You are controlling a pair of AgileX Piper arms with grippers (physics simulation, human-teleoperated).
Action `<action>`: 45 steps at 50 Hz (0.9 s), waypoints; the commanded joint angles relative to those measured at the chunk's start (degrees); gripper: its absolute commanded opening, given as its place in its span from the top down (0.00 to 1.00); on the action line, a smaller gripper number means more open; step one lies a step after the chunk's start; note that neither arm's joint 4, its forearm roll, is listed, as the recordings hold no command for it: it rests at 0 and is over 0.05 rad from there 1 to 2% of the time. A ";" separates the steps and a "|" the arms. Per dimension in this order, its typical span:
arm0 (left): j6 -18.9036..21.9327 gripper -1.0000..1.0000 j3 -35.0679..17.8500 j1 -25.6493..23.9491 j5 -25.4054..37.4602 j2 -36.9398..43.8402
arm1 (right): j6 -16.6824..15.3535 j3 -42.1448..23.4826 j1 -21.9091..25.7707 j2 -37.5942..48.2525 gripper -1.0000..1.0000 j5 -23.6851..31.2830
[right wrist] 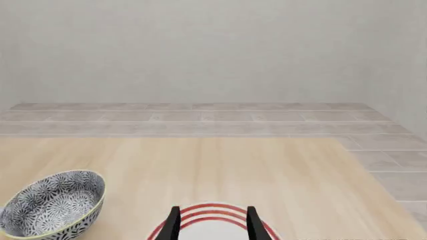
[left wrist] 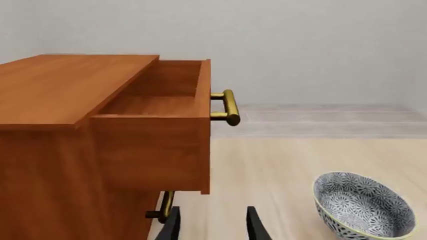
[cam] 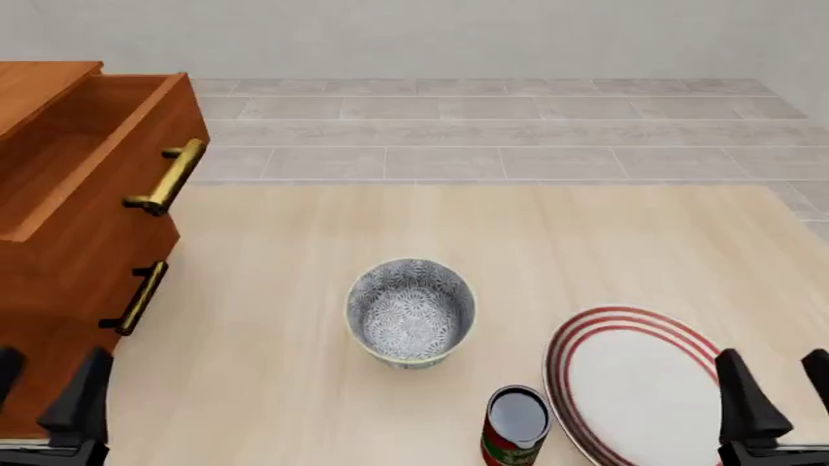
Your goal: Put the ketchup in the top drawer of the cabinet.
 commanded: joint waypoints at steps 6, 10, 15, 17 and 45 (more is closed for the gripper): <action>-0.33 0.00 -13.17 -8.32 10.85 -0.05 | 0.74 -0.02 -1.57 0.11 0.00 0.22; 1.35 0.00 -16.25 -12.32 13.70 -0.05 | 0.90 -0.01 -1.66 0.02 0.00 0.31; 3.52 0.00 -17.47 -21.33 15.97 0.91 | 1.35 -0.01 -1.40 0.00 0.00 0.30; 4.40 0.00 -17.33 -24.25 14.09 3.88 | 1.06 0.00 -1.11 0.00 0.00 0.22; 13.60 0.00 -14.10 -48.54 -24.42 53.08 | -1.45 0.00 -0.50 -0.03 0.00 -1.23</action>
